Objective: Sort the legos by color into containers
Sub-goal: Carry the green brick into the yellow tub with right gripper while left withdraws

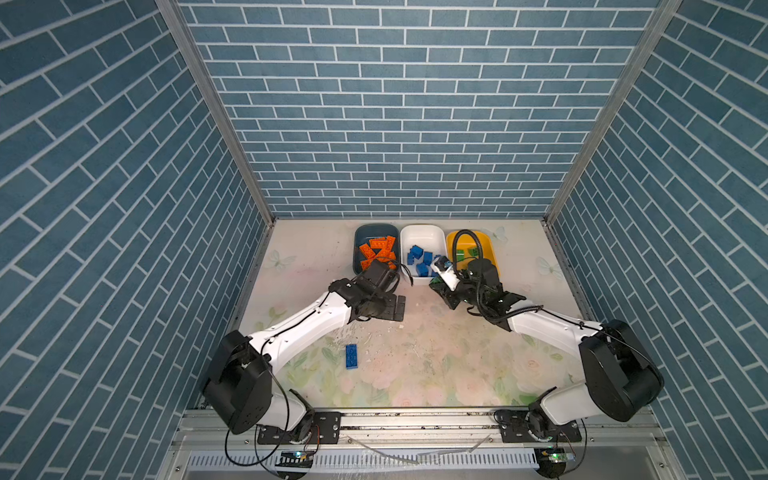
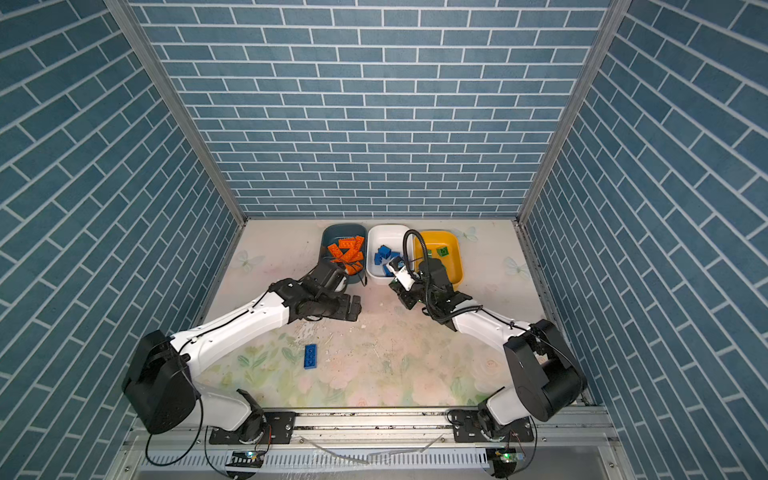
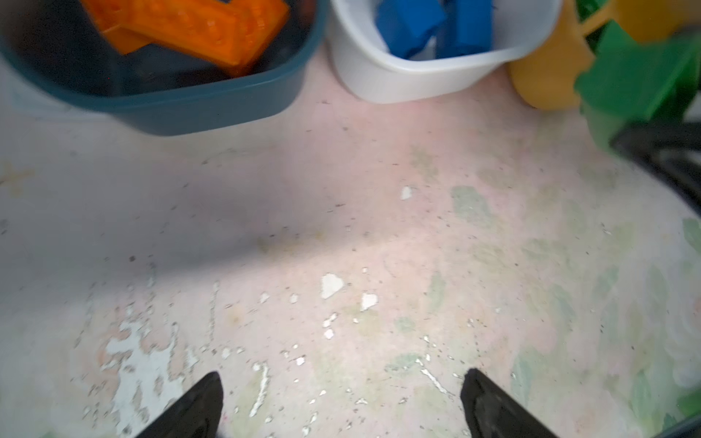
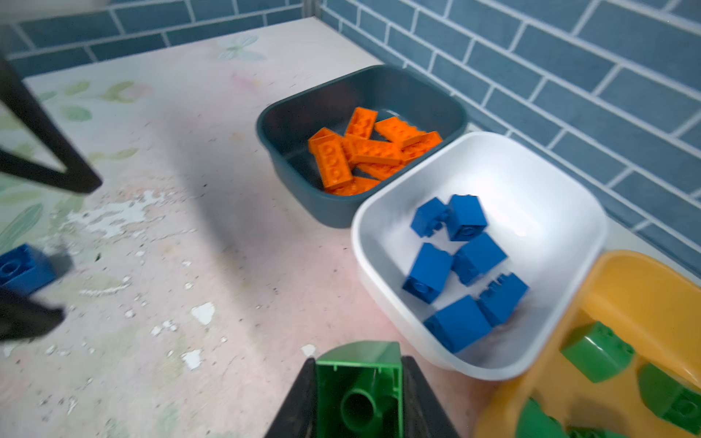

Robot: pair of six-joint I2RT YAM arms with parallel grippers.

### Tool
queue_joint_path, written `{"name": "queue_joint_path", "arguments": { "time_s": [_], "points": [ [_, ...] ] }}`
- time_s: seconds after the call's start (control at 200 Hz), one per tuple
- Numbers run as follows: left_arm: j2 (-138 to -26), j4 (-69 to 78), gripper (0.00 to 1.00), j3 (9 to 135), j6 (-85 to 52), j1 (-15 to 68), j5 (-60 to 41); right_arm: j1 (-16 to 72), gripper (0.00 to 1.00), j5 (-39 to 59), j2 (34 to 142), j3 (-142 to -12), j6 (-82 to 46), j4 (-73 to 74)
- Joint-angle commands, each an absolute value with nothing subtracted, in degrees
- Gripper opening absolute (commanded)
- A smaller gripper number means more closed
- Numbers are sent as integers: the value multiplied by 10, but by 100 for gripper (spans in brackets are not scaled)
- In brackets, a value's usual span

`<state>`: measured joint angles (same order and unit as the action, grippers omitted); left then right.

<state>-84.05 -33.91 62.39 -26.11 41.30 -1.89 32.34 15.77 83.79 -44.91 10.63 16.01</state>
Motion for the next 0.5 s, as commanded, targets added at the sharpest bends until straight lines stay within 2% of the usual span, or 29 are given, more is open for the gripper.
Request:
{"name": "queue_joint_path", "arguments": {
  "time_s": [0.0,0.27,0.495],
  "points": [
    [-863,-338,99,653,-202,452,-31,288,27,148,823,-436,36,195],
    [-868,-292,99,652,-198,474,-71,193,28,94,860,-478,-44,176],
    [-852,-308,99,640,-213,474,-32,179,33,54,927,-550,-45,132]
  ]
}}
